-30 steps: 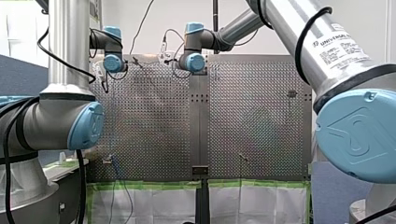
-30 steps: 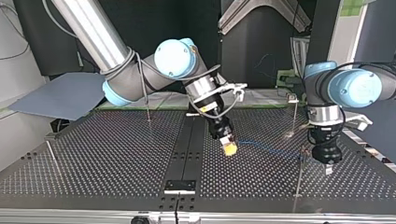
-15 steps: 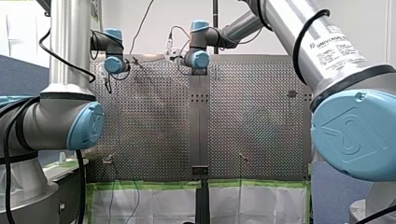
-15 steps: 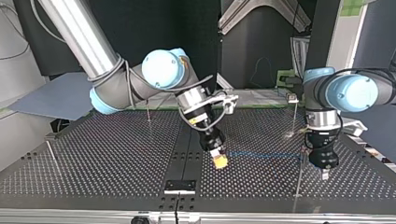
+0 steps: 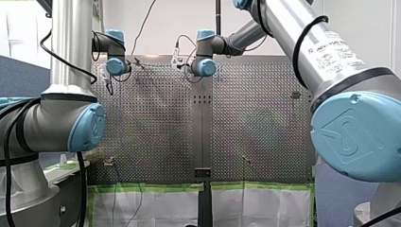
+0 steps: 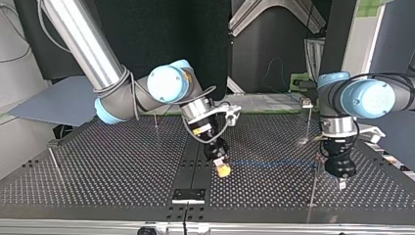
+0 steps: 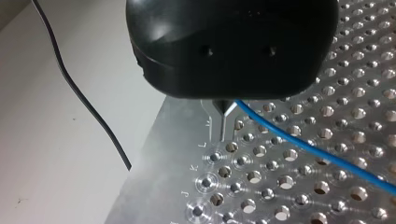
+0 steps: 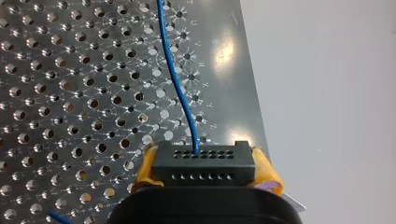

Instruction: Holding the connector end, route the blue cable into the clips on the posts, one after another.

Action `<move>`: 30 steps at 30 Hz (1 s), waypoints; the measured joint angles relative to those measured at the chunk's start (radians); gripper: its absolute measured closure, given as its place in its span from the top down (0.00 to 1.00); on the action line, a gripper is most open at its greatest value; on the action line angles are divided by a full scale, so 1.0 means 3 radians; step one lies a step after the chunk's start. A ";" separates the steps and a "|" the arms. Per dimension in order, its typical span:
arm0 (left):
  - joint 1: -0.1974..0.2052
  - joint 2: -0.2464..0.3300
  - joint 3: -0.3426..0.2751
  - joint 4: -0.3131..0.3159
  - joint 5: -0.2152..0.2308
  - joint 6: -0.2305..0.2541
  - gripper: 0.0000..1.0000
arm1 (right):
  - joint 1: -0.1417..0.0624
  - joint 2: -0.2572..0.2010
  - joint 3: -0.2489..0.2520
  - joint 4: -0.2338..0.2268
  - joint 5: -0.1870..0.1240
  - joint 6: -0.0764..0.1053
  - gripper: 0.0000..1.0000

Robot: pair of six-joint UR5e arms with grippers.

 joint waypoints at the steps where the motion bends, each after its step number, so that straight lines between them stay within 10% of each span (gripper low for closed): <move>1: 0.0001 -0.0006 0.0000 0.0007 0.0000 -0.0001 0.00 | -0.0003 0.0002 -0.0002 0.0000 -0.0003 0.0000 0.00; 10: 0.0004 -0.0014 0.0001 0.0003 -0.0051 -0.0003 0.16 | -0.0052 0.0009 -0.0017 0.0009 -0.0067 0.0000 0.00; 11: 0.0004 -0.0014 0.0001 0.0002 -0.0056 -0.0003 0.56 | -0.0054 0.0009 -0.0019 0.0009 -0.0070 0.0000 0.00; 17: 0.0010 -0.0015 0.0000 -0.0005 -0.0035 -0.0061 1.00 | -0.0068 0.0010 -0.0021 0.0015 -0.0083 0.0000 0.00; 30: 0.0018 -0.0013 -0.0001 -0.0236 -0.0178 -0.0055 1.00 | -0.0091 0.0010 -0.0045 0.0034 -0.0086 0.0000 0.00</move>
